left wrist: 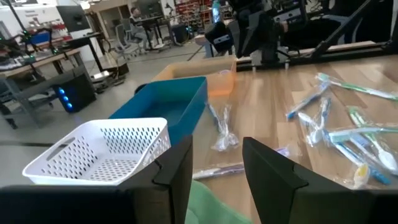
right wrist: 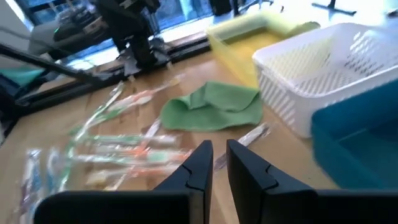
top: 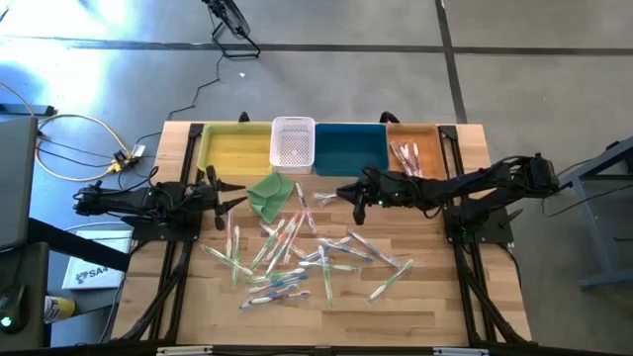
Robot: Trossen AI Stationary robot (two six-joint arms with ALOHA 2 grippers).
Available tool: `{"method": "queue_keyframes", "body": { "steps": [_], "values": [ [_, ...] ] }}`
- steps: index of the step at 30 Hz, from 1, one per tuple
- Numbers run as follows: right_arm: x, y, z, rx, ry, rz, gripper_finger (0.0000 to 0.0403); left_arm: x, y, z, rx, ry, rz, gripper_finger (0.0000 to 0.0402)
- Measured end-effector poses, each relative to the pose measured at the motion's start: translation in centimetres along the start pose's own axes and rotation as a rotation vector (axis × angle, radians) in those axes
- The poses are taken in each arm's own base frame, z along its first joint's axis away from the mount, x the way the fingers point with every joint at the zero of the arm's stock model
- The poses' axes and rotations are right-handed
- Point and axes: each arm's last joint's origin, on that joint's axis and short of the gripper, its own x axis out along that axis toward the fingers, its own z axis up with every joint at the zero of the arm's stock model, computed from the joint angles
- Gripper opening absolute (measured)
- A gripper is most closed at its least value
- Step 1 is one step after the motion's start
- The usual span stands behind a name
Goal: Pick & Place Toothbrushes
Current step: Put the violet toothbrush into the orange bin
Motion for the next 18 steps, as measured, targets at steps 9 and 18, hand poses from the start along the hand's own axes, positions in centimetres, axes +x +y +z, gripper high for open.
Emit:
{"method": "queue_keyframes", "body": {
  "steps": [9, 18],
  "values": [
    [0.0, 0.0, 0.1, -0.024, -0.014, -0.022, 0.0037, 0.0, -0.1, -0.4, 0.015, 0.035, -0.009, 0.0136],
    [0.5, 0.5, 2.2, -0.084, 0.24, -0.174, 0.0003, 0.0, -0.1, -0.4, 0.015, 0.034, -0.01, 0.0136]
  ]
}}
